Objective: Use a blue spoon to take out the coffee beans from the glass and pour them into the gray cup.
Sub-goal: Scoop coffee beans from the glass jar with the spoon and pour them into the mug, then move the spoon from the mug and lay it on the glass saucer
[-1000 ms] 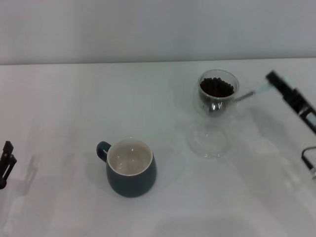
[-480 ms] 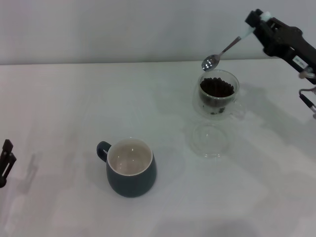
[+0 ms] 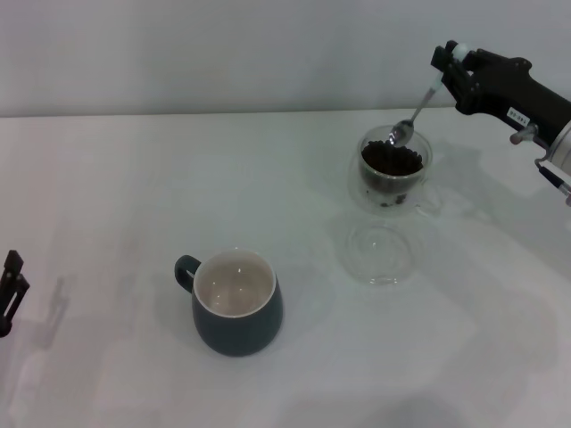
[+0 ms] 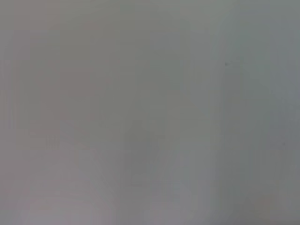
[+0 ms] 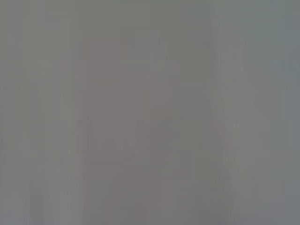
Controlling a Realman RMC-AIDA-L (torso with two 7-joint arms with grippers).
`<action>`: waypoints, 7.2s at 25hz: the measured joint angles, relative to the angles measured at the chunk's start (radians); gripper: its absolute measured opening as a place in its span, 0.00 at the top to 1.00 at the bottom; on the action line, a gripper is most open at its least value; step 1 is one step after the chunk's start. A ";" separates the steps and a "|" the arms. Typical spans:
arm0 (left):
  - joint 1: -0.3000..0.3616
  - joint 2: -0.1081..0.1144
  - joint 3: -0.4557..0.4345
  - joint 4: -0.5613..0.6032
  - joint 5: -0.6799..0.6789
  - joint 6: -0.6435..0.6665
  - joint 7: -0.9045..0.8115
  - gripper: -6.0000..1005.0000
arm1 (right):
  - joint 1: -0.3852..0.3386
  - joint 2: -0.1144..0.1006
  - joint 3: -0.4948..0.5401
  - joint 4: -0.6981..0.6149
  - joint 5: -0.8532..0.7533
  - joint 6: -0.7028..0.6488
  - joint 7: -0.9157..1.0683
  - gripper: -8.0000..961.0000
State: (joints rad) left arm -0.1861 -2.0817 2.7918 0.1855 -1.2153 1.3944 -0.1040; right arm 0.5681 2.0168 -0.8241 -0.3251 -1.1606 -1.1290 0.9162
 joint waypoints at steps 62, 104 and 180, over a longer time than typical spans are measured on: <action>-0.012 0.002 0.000 -0.020 0.000 -0.006 0.000 0.19 | 0.000 0.004 -0.033 0.166 0.258 0.225 0.672 0.80; -0.024 0.002 0.000 -0.020 -0.012 -0.009 0.000 0.19 | -0.020 0.008 -0.360 0.235 0.413 -0.157 0.895 0.77; -0.067 -0.002 0.000 -0.015 -0.023 -0.037 0.000 0.19 | -0.196 0.000 -0.816 0.194 0.909 -0.043 0.272 0.73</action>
State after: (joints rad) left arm -0.2531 -2.0832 2.7918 0.1707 -1.2380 1.3573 -0.1044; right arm 0.3724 2.0165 -1.6398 -0.1315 -0.2518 -1.1721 1.1884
